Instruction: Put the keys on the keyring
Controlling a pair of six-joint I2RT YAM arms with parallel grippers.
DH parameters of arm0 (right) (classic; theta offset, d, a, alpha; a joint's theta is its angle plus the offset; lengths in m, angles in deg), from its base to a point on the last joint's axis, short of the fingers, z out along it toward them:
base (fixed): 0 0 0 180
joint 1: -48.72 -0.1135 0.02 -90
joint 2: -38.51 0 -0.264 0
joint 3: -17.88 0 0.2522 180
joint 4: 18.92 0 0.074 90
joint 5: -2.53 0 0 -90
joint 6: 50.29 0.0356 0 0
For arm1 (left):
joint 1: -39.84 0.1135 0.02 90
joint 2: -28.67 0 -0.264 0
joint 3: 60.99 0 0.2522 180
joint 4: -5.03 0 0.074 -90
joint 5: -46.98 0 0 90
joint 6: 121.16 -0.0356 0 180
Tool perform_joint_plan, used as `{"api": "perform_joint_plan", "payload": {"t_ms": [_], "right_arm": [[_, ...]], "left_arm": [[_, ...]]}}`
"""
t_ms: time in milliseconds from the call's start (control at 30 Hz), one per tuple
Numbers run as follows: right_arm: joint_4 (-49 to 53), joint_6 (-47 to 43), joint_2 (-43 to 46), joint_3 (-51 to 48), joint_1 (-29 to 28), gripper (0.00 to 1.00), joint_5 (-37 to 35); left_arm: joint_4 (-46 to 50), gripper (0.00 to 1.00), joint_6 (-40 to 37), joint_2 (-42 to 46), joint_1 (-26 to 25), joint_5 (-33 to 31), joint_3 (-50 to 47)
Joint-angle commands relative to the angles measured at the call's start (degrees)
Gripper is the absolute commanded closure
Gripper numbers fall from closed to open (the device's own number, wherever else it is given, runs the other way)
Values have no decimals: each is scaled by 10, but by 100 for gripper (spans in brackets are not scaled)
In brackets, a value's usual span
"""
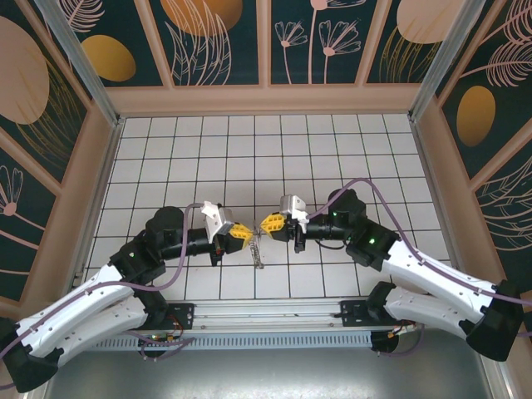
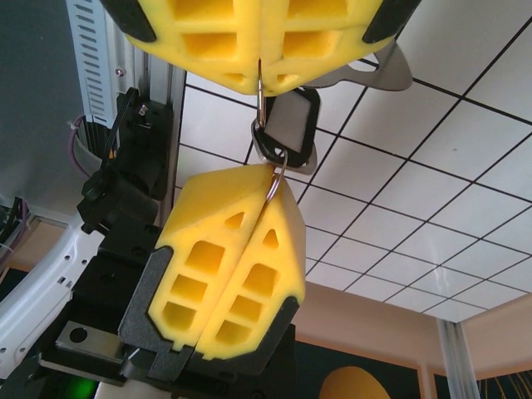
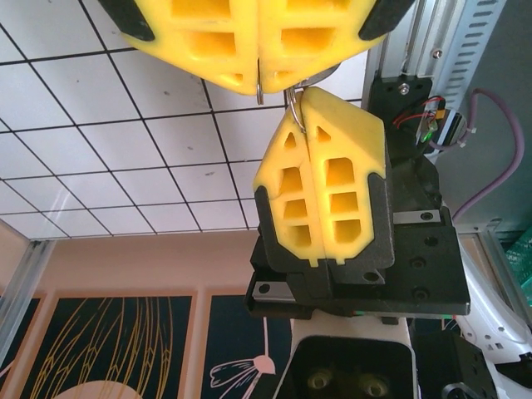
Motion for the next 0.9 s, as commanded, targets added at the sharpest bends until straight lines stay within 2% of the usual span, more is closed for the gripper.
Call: {"api": "perform_joint_plan", "payload": {"t_ms": [0, 433, 867], "right_arm": [[-6, 8, 5, 14, -5, 100, 19], [10, 8, -7, 22, -8, 100, 61], [-5, 8, 1, 14, -8, 100, 35]], "left_arm": [[-31, 100, -10, 2, 1, 11, 14], [-30, 100, -12, 3, 1, 7, 13], [-30, 100, -12, 4, 1, 13, 13]]}}
